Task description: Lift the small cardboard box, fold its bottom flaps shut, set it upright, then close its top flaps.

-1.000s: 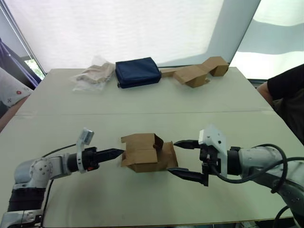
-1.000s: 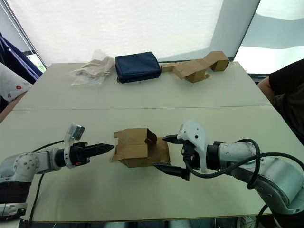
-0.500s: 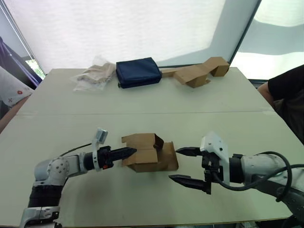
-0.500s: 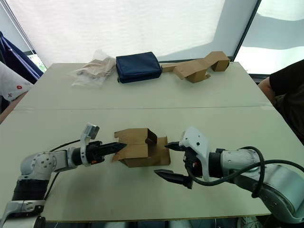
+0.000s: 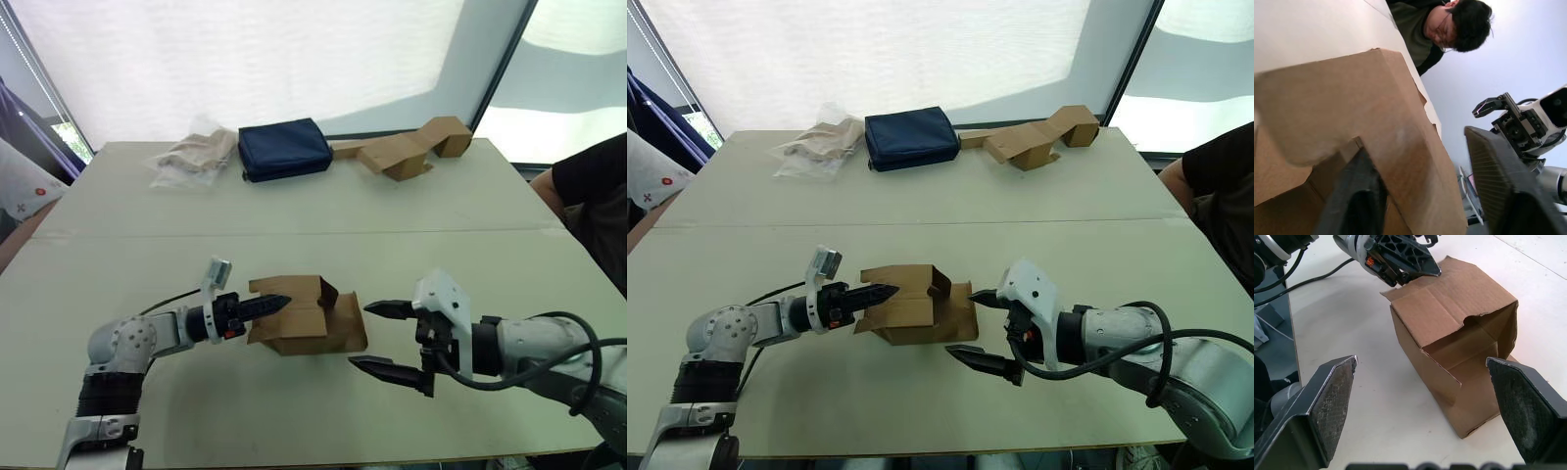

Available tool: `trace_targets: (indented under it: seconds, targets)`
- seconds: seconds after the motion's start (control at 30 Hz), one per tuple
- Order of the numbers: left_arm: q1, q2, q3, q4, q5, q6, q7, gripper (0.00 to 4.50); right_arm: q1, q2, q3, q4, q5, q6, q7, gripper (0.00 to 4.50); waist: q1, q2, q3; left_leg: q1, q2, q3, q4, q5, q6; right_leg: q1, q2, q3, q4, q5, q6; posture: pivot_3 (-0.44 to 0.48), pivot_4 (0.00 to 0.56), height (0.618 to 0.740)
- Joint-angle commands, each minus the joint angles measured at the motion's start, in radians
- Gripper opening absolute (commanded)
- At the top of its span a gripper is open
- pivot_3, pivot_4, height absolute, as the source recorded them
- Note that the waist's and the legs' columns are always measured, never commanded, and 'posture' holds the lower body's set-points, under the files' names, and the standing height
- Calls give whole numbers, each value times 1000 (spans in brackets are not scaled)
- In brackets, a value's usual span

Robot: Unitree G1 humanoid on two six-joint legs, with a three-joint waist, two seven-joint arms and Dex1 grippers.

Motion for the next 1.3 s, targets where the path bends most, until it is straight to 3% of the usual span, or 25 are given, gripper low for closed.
trace_targets:
  seconds: [0.03,0.07,0.3,0.53,0.77,0.97,1.3]
  targets:
    - [-12,-5,8,-22,-21,-3,-1,382,2,-7,-6,-31,13,-12,-4,4500,0,0,0,0,0,0,0,0,0,0,0,0,0,0,0,0,150,740]
    - [-11,-6,7,-23,-21,-3,-2,49,4,-7,-5,-31,13,-12,-4,4500,0,0,0,0,0,0,0,0,0,0,0,0,0,0,0,0,150,740]
    - [-13,34,0,-22,7,-54,-63,49,7,6,-26,-13,23,-25,-10,4500,0,0,0,0,0,0,0,0,0,0,0,0,0,0,0,0,150,740]
    - [-169,108,-2,-35,64,-171,-108,49,-98,198,-147,146,81,-123,-162,4500,1,-1,0,0,0,0,0,0,-1,0,0,0,0,0,0,0,150,740]
    - [-387,154,-60,13,167,-315,-182,0,-227,361,-145,248,63,-212,-304,2384,-2,0,0,-1,-1,1,0,1,-1,-1,1,0,0,0,0,0,150,740]
    - [-494,149,-81,90,218,-392,-227,0,-326,475,-74,328,-43,-257,-393,50,-6,1,0,-2,0,2,-1,1,-2,-4,2,0,1,0,0,0,150,740]
    - [-525,133,-80,85,234,-410,-245,0,-426,574,-24,419,-146,-269,-460,50,-5,1,0,-2,-1,2,-1,1,-3,-5,1,0,2,0,0,0,150,740]
